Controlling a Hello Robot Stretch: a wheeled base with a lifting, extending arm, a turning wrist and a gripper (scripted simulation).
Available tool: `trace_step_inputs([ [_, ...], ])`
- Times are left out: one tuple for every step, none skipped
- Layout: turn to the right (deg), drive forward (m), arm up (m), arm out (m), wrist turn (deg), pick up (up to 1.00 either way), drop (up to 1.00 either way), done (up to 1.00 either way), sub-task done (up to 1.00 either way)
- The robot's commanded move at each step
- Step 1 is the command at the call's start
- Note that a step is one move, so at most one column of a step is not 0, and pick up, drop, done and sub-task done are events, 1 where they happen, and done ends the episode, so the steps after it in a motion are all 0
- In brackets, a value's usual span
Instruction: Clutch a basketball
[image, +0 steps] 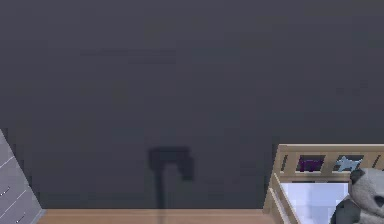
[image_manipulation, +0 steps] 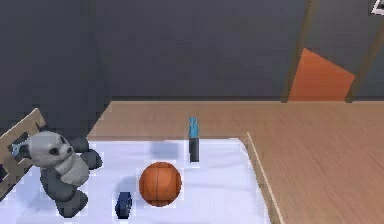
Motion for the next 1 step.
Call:
trace_step_inputs([
  [0.0, 0.0, 0.5, 0.0, 0.0, 0.0, 0.0, 0.0, 0.0],
])
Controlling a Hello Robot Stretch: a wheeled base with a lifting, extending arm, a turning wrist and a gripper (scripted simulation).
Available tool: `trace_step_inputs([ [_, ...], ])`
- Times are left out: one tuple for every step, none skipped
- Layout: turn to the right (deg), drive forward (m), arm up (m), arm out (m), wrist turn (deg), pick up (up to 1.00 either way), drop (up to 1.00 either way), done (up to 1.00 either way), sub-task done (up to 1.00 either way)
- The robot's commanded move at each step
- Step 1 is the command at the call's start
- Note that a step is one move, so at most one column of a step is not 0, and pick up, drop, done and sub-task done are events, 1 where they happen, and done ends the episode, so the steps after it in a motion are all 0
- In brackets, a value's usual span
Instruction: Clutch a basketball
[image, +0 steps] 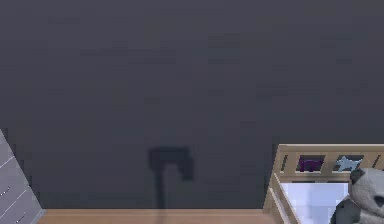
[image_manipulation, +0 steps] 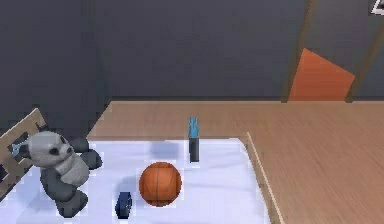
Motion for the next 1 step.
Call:
trace_step_inputs([
  [0.0, 0.0, 0.08, 0.0, 0.0, 0.0, 0.0, 0.0, 0.0],
])
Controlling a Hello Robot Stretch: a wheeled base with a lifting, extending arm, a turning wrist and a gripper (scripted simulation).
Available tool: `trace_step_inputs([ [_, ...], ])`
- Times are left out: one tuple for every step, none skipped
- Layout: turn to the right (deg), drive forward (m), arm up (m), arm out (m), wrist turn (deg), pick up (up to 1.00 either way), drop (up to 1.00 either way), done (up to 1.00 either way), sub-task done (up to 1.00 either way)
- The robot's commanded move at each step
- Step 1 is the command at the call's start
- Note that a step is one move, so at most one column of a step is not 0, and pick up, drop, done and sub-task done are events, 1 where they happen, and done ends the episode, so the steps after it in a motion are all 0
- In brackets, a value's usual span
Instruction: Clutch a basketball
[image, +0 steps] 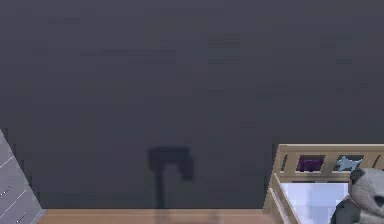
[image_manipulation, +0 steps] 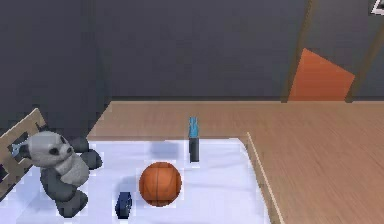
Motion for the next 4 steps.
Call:
trace_step_inputs([
  [0.0, 0.0, 0.0, 0.36, 0.0, 0.0, 0.0, 0.0, 0.0],
  [0.0, 0.0, 0.0, 0.0, 45.0, 0.0, 0.0, 0.0, 0.0],
  [0.0, 0.0, 0.0, 0.0, 45.0, 0.0, 0.0, 0.0, 0.0],
  [0.0, 0.0, 0.0, 0.0, 45.0, 0.0, 0.0, 0.0, 0.0],
])
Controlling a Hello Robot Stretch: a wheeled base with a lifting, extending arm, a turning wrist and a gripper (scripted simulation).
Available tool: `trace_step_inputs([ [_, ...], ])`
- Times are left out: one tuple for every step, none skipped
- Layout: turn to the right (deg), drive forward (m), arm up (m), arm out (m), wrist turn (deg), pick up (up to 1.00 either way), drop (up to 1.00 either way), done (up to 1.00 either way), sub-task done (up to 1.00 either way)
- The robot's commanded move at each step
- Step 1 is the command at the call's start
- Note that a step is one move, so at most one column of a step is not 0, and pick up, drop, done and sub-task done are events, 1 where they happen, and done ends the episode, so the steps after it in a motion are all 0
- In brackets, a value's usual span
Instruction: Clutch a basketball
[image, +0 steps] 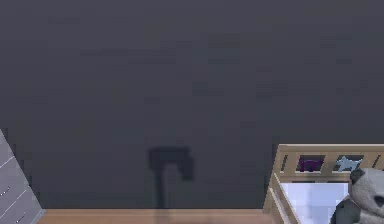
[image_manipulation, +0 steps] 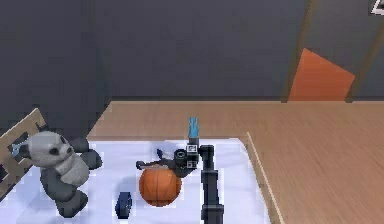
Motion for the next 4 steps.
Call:
trace_step_inputs([
  [0.0, 0.0, 0.0, 0.0, 6.0, 0.0, 0.0, 0.0, 0.0],
  [0.0, 0.0, -0.3, 0.0, 0.0, 0.0, 0.0, 0.0, 0.0],
  [0.0, 0.0, 0.0, 0.0, 0.0, 1.0, 0.0, 0.0, 0.0],
  [0.0, 0.0, 0.1, 0.0, 0.0, 0.0, 0.0, 0.0, 0.0],
])
